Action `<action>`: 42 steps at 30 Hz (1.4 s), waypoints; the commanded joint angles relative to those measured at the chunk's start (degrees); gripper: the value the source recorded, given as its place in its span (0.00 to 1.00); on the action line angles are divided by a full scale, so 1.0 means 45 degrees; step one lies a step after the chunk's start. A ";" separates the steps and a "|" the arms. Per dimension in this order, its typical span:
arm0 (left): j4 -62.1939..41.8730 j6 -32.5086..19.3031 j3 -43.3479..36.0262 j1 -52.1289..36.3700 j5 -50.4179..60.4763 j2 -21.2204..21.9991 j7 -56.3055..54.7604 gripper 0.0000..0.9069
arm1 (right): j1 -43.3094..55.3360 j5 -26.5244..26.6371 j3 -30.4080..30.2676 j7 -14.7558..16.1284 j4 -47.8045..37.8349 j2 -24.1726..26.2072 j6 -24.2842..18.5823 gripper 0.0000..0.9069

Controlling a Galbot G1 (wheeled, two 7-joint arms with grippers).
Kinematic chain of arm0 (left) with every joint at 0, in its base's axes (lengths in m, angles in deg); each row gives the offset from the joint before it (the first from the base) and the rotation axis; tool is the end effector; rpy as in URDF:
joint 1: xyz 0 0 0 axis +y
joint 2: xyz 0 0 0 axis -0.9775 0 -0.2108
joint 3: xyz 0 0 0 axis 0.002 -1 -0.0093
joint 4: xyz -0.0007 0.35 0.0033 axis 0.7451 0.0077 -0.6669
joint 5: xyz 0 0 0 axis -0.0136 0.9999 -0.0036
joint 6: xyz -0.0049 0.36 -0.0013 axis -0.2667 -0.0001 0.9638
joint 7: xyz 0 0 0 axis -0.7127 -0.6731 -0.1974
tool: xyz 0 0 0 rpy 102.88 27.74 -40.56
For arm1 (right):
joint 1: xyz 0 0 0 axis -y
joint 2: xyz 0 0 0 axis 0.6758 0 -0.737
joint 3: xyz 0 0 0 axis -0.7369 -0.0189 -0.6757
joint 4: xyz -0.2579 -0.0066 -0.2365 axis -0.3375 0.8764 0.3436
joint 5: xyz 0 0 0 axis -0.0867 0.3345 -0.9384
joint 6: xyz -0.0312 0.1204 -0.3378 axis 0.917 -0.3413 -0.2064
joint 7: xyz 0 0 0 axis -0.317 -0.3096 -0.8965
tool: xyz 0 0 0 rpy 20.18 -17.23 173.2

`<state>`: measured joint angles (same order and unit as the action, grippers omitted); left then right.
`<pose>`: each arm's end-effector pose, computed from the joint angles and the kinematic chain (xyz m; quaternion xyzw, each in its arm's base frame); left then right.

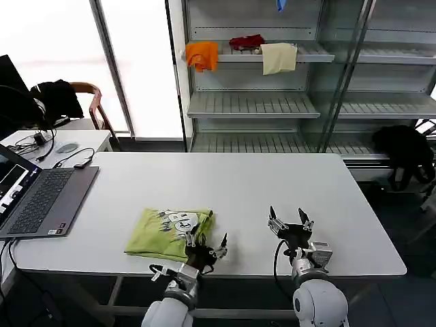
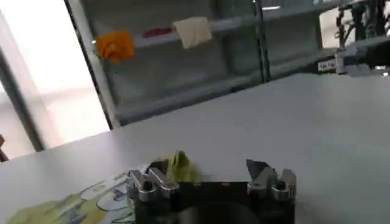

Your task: Fold and organize the clothes.

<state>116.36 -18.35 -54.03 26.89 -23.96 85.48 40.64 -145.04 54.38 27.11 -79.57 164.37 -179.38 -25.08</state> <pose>0.2474 -0.0830 -0.2758 -0.1544 -0.9784 -0.0906 0.1035 0.2707 0.0107 -0.2447 0.0027 -0.9946 -0.0620 0.0830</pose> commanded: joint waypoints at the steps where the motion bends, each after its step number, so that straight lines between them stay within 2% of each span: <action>1: 0.1606 0.0131 0.5423 -0.0498 -0.6912 -0.1127 0.0986 1.00 | 0.0019 -0.0003 0.0032 0.0019 -0.0010 0.0016 0.0020 1.00; 5: 0.0145 0.0926 0.7548 -0.0506 -0.7211 -0.2323 0.2000 1.00 | 0.0111 -0.0079 -0.0061 0.0025 -0.0183 0.0008 0.0020 1.00; 8: -0.0867 0.1285 0.7793 -0.0514 -0.7103 -0.2660 0.2049 1.00 | 0.0244 -0.0156 -0.0212 -0.0007 -0.0344 -0.0035 0.0033 1.00; 15: -0.1839 0.1219 0.7234 -0.0551 -0.6864 -0.2456 0.1697 1.00 | 0.0363 -0.0340 -0.0357 0.0000 -0.0454 -0.0107 0.0083 1.00; 33: -0.2381 0.0945 0.6332 -0.0623 -0.6342 -0.1956 0.1590 1.00 | 0.0131 -0.0415 -0.0221 0.0025 -0.0276 -0.0038 0.0096 1.00; 36: -0.2300 0.0894 0.6214 -0.0544 -0.6299 -0.1888 0.1620 0.93 | 0.0142 -0.0429 -0.0246 0.0019 -0.0292 -0.0054 0.0092 1.00; 38: -0.2245 0.0867 0.6157 -0.0500 -0.6291 -0.1825 0.1637 0.83 | 0.0142 -0.0444 -0.0250 0.0014 -0.0299 -0.0064 0.0090 1.00; 40: -0.2191 0.0866 0.6105 -0.0450 -0.6293 -0.1774 0.1639 0.68 | 0.0138 -0.0455 -0.0257 0.0006 -0.0300 -0.0070 0.0080 1.00; 41: -0.2147 0.0854 0.6067 -0.0419 -0.6298 -0.1759 0.1649 0.53 | 0.0137 -0.0456 -0.0252 0.0005 -0.0299 -0.0071 0.0080 1.00; 42: -0.2107 0.0857 0.6028 -0.0378 -0.6301 -0.1737 0.1649 0.48 | 0.0139 -0.0460 -0.0248 -0.0005 -0.0291 -0.0074 0.0079 1.00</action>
<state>107.15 -14.46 -26.71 24.69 -52.00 77.58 47.87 -144.44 52.39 25.99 -79.49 163.08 -179.66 -24.67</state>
